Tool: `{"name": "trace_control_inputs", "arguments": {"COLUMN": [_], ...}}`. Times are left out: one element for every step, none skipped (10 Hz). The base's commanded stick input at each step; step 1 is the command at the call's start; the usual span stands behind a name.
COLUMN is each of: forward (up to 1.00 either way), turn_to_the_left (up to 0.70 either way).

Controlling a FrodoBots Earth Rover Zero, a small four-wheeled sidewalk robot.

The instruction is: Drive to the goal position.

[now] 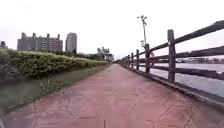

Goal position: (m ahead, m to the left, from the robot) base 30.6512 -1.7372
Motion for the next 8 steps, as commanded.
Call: {"name": "trace_control_inputs", "arguments": {"forward": [1.0, 1.0, 1.0, 1.0, 1.0, 1.0, 1.0, 1.0], "turn_to_the_left": [0.0, 0.0, 0.0, 0.0, 0.0, 0.0, 0.0, 0.0]}}
